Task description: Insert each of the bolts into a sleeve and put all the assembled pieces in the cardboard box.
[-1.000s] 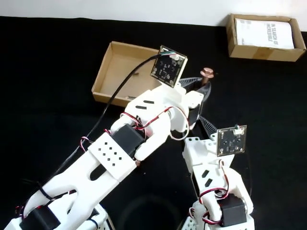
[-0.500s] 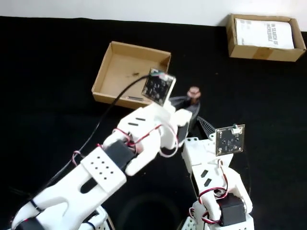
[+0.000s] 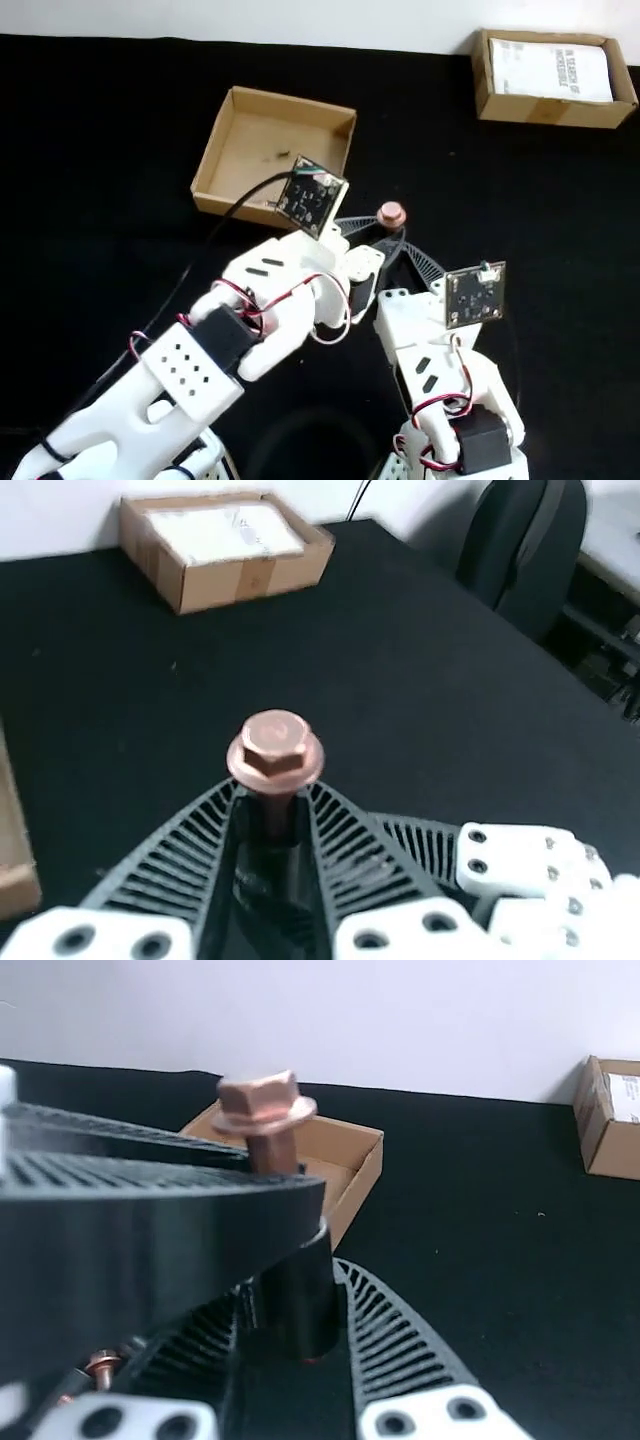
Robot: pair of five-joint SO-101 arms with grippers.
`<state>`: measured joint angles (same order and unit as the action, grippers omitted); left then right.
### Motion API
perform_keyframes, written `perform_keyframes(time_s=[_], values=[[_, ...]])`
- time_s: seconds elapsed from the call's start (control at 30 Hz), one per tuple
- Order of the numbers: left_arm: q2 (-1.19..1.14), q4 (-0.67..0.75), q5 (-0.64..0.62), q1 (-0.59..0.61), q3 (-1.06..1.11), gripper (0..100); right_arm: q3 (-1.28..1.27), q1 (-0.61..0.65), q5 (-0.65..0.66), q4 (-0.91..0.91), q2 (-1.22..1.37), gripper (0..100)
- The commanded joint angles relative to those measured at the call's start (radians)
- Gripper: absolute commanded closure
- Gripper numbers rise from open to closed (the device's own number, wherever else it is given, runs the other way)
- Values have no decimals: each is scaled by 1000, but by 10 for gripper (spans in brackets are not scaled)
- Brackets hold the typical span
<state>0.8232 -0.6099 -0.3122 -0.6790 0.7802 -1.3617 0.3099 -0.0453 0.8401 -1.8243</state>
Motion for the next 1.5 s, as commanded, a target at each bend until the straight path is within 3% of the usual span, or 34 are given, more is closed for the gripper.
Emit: perform_keyframes(time_s=[0.0,0.07,0.23,0.33,0.47,0.53,0.7,0.87,0.97,1.07,1.27,1.47], values=[[33,-132,-8,16,-79,841,7,-7,-3,-21,2,991],[35,-166,-8,21,-88,806,7,-7,-3,-19,2,991],[62,-233,-8,36,-111,823,8,-10,-5,-16,2,991],[145,-302,-3,45,-157,864,18,-54,-8,-16,4,991],[309,-373,0,93,-206,999,120,-107,-11,-16,7,991],[401,-388,0,148,-211,982,213,-113,-11,-16,47,992],[634,-385,98,412,-176,991,521,-116,-11,-15,355,992],[880,-382,170,707,4,991,766,-102,-11,-16,699,992],[1006,-385,166,835,156,991,840,-12,-5,-16,869,992],[990,-384,163,958,263,991,858,82,-2,-19,1015,992],[990,-287,158,1000,510,991,860,168,236,-101,1257,992],[990,-216,-98,1006,708,991,977,162,529,-289,1471,992]])
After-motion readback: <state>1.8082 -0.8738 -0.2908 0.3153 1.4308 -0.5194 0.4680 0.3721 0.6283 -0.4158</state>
